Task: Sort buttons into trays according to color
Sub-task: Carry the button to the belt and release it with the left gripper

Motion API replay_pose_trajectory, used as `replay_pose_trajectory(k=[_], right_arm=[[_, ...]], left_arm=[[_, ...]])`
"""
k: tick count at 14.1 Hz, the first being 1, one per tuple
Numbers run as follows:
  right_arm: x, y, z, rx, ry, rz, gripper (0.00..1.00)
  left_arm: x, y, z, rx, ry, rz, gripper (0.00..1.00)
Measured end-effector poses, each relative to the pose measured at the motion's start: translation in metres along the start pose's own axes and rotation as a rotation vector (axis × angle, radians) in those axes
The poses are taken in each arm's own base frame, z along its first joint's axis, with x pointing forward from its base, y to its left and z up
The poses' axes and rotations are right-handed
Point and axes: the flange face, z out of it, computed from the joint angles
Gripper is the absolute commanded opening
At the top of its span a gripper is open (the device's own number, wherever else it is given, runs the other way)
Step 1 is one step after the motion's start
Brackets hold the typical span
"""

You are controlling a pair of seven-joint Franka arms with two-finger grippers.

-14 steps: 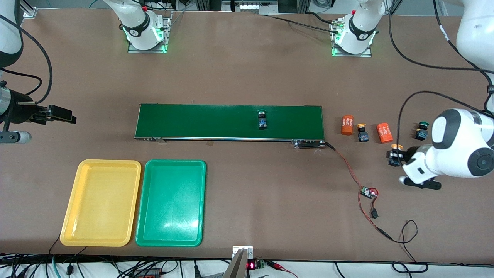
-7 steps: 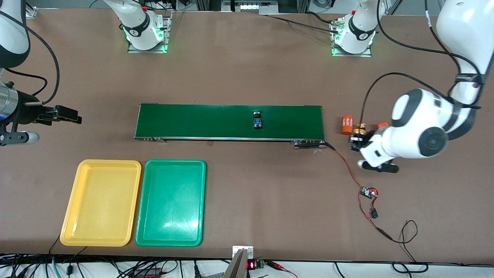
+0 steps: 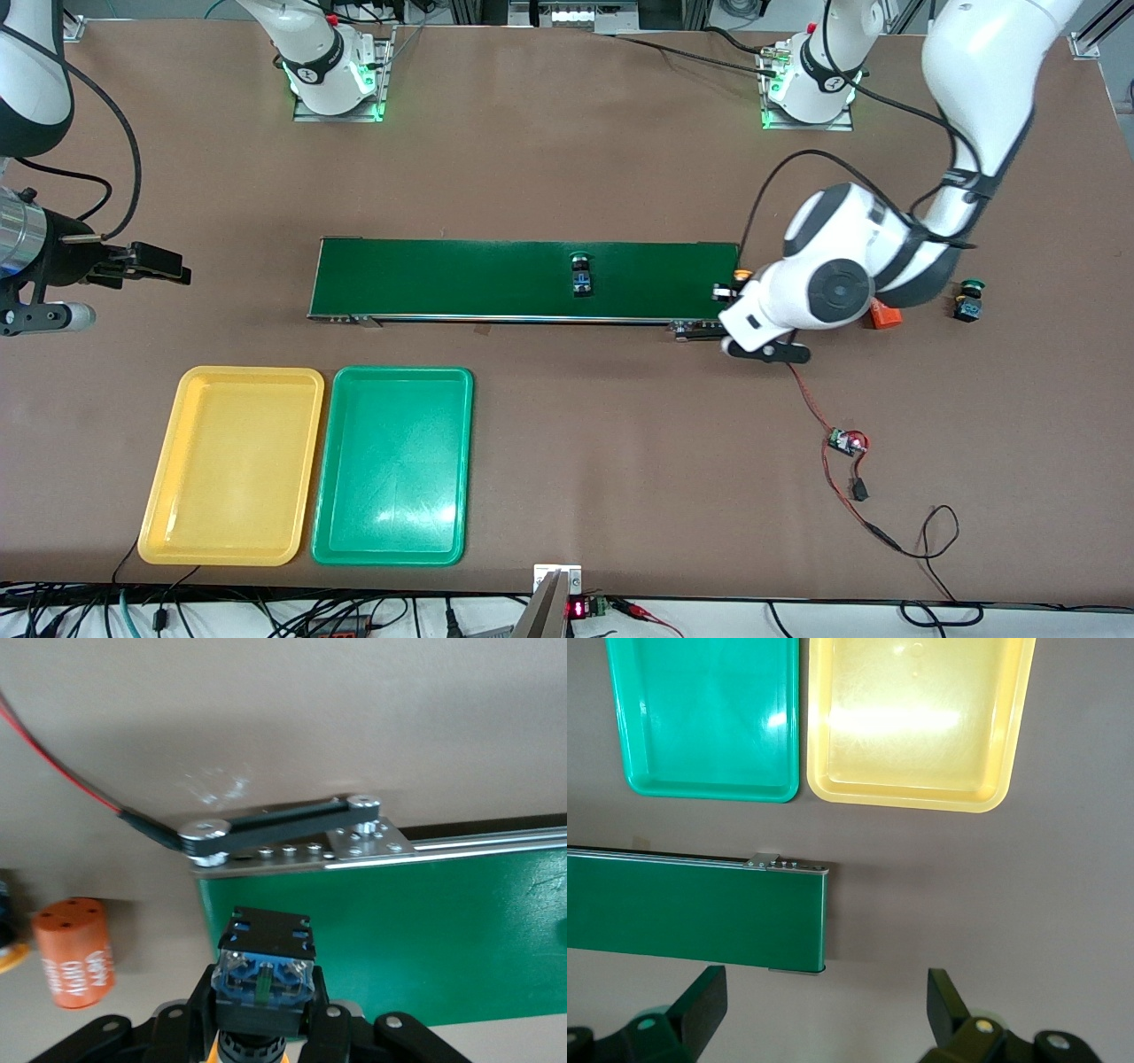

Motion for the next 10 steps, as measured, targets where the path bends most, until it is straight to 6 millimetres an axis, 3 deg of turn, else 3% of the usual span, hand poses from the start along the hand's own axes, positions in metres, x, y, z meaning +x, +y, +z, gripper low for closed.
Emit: replay_pose_trajectory(k=[5, 10], right_arm=[[-0.001, 0.004, 0.000, 0.000, -0.007, 0.007, 1.00], [-0.003, 0.007, 0.002, 0.001, -0.023, 0.012, 1.00]], left_arm=[[-0.010, 0.023, 0.035, -0.002, -0.011, -0.025, 0.00], [-0.022, 0.057, 0.047, 0.012, -0.015, -0.040, 0.05]])
